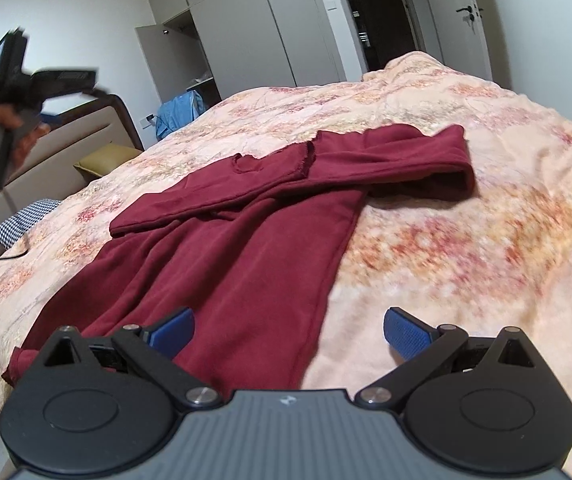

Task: Fold small clothes
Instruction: 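Open the left tool to release the second sleeve, then grasp the side edge of the shirt body with the right tool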

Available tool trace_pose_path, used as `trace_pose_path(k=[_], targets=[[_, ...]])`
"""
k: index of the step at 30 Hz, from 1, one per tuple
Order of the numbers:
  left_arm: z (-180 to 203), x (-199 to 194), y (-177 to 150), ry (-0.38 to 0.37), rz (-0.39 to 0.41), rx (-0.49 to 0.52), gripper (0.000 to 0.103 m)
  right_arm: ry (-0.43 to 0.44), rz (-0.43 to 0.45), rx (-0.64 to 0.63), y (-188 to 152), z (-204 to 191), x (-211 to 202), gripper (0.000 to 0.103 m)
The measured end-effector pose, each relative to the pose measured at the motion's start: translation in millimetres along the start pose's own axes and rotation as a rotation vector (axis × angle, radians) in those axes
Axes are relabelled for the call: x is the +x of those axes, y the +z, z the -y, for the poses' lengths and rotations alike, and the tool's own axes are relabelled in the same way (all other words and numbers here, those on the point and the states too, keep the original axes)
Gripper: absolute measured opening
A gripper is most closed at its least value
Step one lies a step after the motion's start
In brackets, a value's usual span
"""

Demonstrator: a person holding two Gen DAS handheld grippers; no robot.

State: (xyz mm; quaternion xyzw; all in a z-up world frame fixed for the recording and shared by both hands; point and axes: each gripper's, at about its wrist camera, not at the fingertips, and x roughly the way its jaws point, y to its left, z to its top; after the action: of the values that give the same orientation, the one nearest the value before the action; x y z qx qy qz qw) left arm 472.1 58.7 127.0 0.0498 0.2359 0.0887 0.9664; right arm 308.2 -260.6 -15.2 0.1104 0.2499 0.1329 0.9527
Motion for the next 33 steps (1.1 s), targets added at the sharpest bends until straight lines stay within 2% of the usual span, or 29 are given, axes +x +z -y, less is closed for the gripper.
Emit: trace_pose_path(k=[2, 6, 10, 14, 20, 22, 24, 26, 28, 30, 32, 33], targets=[[-15.5, 4.6, -20.6, -0.014, -0.023, 0.007, 0.102, 0.011, 0.002, -0.019, 7.6, -4.1, 6.5, 0.103], [-29.9, 18.2, -68.1, -0.116, -0.106, 0.059, 0.102, 0.077, -0.011, -0.021, 31.5, -8.2, 23.5, 0.103], [-41.0, 28.8, -106.3, -0.149, -0.14, 0.064, 0.102, 0.088, -0.036, -0.083, 63.0, -15.5, 47.6, 0.099], [-43.1, 39.3, -123.8, -0.195, -0.161, 0.043, 0.102, 0.071, -0.056, -0.116, 93.6, -22.0, 74.1, 0.095], [-25.6, 56.8, -128.5, -0.234, -0.178, 0.098, 0.102, 0.016, -0.06, -0.156, 123.0, -22.9, 121.9, 0.091], [-21.9, 61.7, -128.4, -0.235, -0.179, 0.111, 0.102, -0.014, -0.07, -0.149, 129.9, -19.4, 141.3, 0.084], [-20.5, 67.1, -128.8, -0.231, -0.184, 0.114, 0.102, -0.051, -0.074, -0.15, 134.1, -16.5, 158.2, 0.069], [-20.3, 72.0, -130.5, -0.23, -0.189, 0.122, 0.102, -0.079, -0.103, -0.148, 136.4, -13.5, 175.9, 0.062], [-20.8, 76.2, -134.1, -0.242, -0.189, 0.139, 0.102, -0.1, -0.13, -0.126, 137.1, -8.7, 187.6, 0.049], [-19.9, 79.7, -138.9, -0.247, -0.192, 0.167, 0.102, -0.094, -0.124, -0.129, 136.8, -10.5, 189.1, 0.031], [-17.7, 81.9, -143.7, -0.242, -0.19, 0.193, 0.102, -0.086, -0.11, -0.185, 138.4, -19.6, 187.8, 0.018], [-16.9, 82.3, -145.5, -0.241, -0.183, 0.2, 0.102, -0.07, -0.1, -0.202, 140.4, -23.9, 186.1, 0.015]])
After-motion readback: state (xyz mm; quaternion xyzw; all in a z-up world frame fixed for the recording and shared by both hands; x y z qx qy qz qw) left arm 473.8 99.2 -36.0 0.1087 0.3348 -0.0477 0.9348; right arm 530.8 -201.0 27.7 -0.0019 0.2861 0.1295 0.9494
